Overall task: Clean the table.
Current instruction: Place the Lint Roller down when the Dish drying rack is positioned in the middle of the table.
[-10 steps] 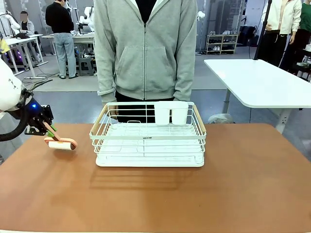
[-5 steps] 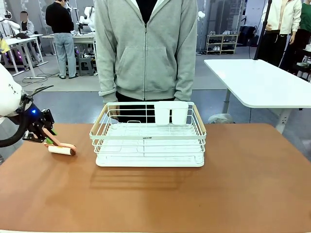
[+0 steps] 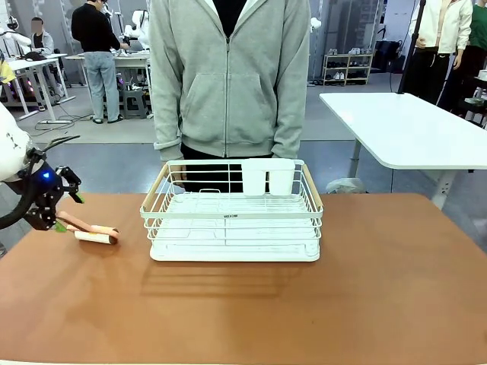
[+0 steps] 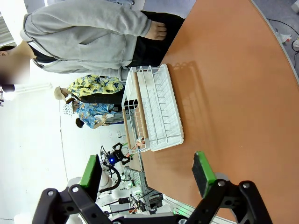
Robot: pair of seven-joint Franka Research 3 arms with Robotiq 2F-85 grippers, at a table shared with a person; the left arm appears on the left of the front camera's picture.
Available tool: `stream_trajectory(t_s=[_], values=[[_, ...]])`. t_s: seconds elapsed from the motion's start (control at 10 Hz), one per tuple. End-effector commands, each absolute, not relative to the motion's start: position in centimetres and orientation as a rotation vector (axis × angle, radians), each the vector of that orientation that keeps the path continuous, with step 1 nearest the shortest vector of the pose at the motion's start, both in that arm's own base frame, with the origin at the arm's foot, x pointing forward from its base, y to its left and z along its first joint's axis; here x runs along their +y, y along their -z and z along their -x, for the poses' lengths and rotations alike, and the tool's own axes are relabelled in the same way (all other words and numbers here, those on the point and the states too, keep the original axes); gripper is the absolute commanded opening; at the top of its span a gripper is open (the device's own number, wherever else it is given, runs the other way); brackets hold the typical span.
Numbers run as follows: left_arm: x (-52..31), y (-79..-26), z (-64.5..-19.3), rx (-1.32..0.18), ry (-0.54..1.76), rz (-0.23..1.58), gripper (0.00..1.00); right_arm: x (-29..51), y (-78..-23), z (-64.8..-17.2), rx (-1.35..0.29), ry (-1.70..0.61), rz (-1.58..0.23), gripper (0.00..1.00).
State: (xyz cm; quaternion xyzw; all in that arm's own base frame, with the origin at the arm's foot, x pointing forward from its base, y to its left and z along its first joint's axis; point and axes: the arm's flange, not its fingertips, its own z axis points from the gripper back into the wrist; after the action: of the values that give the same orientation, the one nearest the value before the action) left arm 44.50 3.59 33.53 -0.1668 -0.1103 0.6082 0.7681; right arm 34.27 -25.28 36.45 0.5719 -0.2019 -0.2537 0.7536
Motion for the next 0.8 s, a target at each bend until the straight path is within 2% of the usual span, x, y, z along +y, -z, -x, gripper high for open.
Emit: stream_trajectory(t_s=[0.0, 0.4, 0.7], values=[[2.5, -34.5, -37.2, -0.204, -1.339, 0.309, 1.00, -25.3, -36.7, -34.2, -0.444, 0.554, -1.250, 1.00], [2.3, -36.0, -34.7, -0.003, -1.310, 0.218, 1.00, -25.3, -36.7, -34.2, -0.444, 0.554, -1.250, 1.00], [2.7, -36.4, -35.3, 0.018, -1.371, 0.185, 1.00, -25.3, -36.7, -34.2, -0.444, 0.554, -1.250, 1.00]])
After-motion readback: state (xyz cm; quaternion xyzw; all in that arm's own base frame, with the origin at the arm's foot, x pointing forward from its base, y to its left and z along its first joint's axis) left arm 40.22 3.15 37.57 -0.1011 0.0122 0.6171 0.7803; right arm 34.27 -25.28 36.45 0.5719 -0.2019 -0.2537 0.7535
